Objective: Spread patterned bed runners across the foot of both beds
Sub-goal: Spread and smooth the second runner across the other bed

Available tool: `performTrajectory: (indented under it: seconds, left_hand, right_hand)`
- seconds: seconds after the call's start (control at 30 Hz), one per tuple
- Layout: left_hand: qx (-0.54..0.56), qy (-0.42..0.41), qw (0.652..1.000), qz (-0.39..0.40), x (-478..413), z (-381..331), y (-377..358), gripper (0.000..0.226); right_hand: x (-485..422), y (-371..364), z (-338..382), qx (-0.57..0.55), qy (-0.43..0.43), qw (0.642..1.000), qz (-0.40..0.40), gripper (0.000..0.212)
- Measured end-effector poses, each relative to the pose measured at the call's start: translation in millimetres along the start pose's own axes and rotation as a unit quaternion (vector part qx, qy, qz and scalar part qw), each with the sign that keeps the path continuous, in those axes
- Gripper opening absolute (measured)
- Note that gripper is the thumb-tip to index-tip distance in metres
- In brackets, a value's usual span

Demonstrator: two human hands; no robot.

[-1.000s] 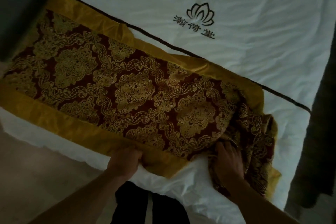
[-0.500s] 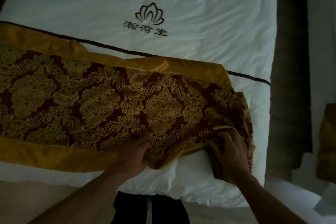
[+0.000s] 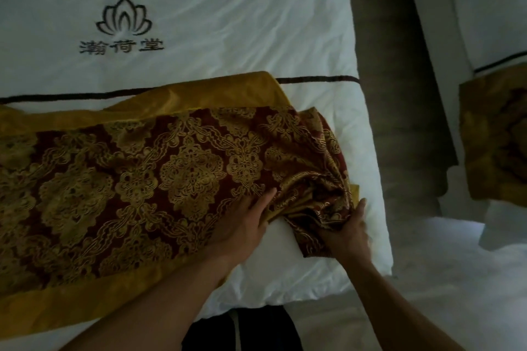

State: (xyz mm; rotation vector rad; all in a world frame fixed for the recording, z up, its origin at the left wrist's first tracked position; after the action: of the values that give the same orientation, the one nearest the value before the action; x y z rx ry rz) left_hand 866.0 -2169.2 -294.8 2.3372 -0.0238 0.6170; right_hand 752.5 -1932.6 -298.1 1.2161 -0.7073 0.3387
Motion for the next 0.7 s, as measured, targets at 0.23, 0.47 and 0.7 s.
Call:
performTrajectory:
  seconds: [0.23, 0.47, 0.7]
  left_hand:
    - [-0.002, 0.013, 1.000, 0.022, -23.0, -0.1, -3.5, 0.055]
    - [-0.029, 0.029, 0.998, 0.037, -28.6, -12.4, 1.1, 0.046]
    - [-0.030, 0.057, 0.996, 0.057, -29.0, -14.4, -12.9, 0.050]
  right_hand:
    - [-9.3, 35.0, 15.0, -0.074, 0.098, 0.992, -0.015, 0.036]
    - [-47.7, 172.5, -28.3, 0.000, 0.011, 0.967, -0.253, 0.090]
    - [-47.6, 108.5, -9.1, 0.090, 0.122, 0.981, -0.118, 0.092]
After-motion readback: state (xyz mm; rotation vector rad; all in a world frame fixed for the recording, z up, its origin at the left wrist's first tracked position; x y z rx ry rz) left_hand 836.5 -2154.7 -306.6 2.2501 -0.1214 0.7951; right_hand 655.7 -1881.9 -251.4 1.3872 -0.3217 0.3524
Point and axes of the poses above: each hand's wrist, its own x-axis away from the middle knuckle, its own y-axis out of the back of the hand, z = x × y, the point moved 8 cm from there along -x, towards the middle knuckle, and after that the axes turned 4 degrees about -y, right-handed, at the moved point
